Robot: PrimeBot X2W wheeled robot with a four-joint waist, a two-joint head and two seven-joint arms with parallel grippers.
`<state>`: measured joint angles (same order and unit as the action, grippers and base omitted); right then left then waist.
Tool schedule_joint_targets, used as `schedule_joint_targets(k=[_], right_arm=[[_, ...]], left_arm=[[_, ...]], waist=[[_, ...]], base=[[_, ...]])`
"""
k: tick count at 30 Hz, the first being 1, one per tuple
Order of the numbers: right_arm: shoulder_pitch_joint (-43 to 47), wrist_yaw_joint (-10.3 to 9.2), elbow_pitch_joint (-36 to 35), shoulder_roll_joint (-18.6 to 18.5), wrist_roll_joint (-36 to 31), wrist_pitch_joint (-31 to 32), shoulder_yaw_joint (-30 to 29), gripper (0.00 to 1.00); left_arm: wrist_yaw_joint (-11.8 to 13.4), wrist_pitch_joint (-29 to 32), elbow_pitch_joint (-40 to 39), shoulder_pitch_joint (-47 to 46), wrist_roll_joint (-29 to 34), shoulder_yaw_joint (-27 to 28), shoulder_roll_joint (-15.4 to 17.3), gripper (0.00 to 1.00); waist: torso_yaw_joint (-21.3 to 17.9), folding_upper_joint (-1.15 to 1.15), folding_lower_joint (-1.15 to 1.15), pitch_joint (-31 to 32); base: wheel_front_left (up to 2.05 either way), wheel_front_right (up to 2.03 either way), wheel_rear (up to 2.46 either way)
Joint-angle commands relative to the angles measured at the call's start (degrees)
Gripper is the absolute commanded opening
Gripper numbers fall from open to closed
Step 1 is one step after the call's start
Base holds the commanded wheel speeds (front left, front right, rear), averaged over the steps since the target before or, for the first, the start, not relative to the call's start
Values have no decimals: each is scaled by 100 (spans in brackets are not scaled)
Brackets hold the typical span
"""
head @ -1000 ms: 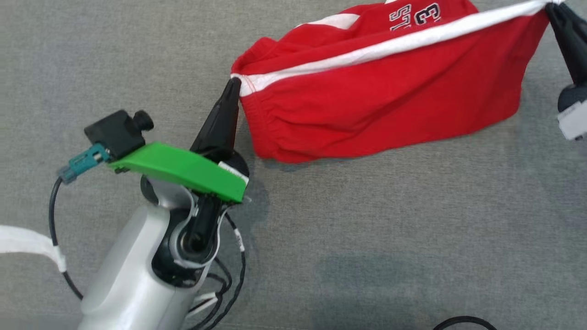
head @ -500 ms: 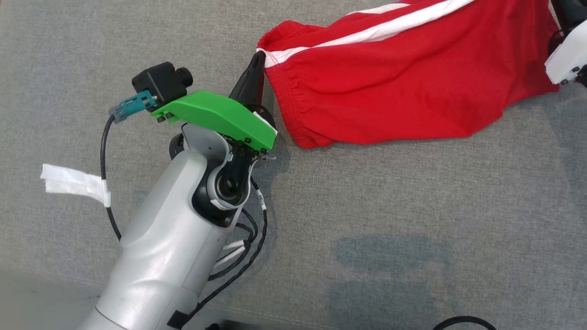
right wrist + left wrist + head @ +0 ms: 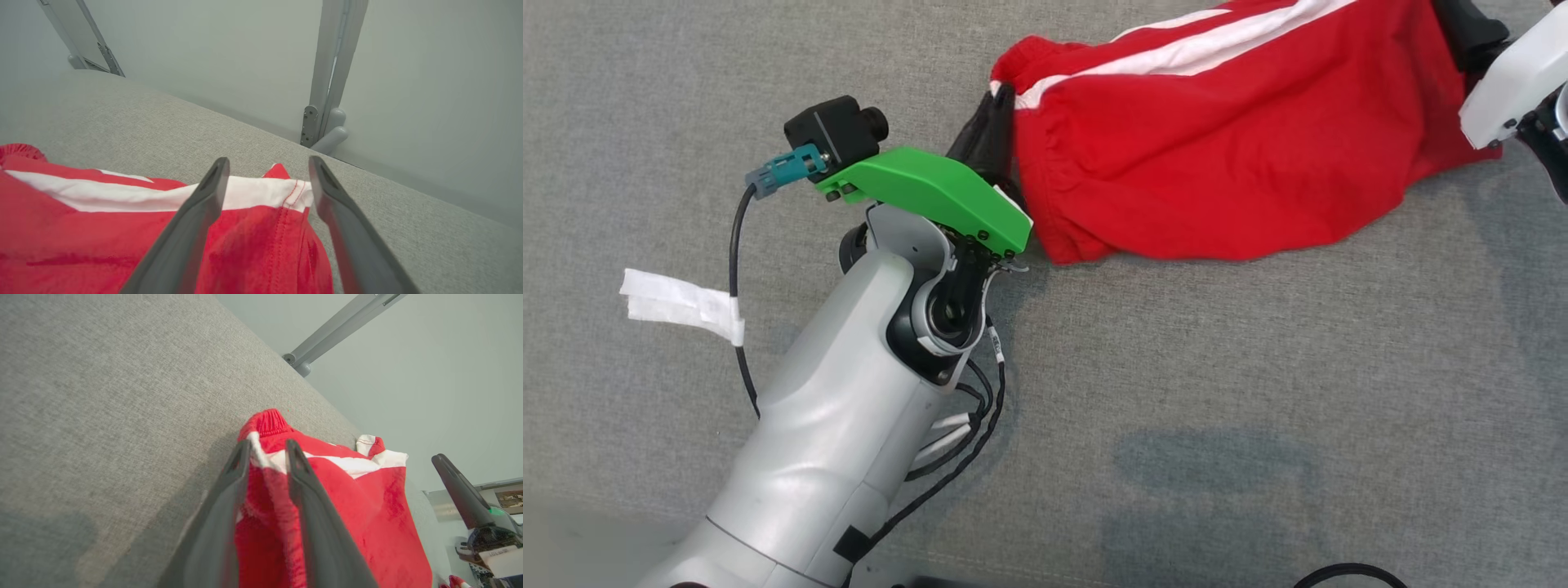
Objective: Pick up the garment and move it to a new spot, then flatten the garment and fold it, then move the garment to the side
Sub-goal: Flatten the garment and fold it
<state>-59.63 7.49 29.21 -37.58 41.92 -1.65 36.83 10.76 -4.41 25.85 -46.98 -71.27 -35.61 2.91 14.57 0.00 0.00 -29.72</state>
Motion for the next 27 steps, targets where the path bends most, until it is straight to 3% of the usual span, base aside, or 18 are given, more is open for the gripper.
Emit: schedule_joint_targets(k=[1,6,12,17,27], right_arm=[[-41,-1,-66,-14,37,-39,36,100],[103,-5,-358,-244,83,90,80,100],[243,-5,-149,-289,-137,605,-142,100],[305,-4,164,-86,-289,1143,-295,100],[424,-4,504,-161,-584,1734,-502,100]], left_arm=[[-36,-48,-21,-24,11,-16,8,100],[-62,-471,-454,135,512,-181,345,100],[360,-929,-1233,601,1426,-446,877,100],[534,-1037,-1611,1047,1709,-512,819,100],[280,-1077,-1807,1558,2171,-320,625,100]], waist=[[-40,0,0,42],[-181,0,0,155],[-123,0,0,89],[161,0,0,-82],[501,0,0,-5]], base=[[0,0,0],[0,0,0],[0,0,0],[0,0,0],[0,0,0]])
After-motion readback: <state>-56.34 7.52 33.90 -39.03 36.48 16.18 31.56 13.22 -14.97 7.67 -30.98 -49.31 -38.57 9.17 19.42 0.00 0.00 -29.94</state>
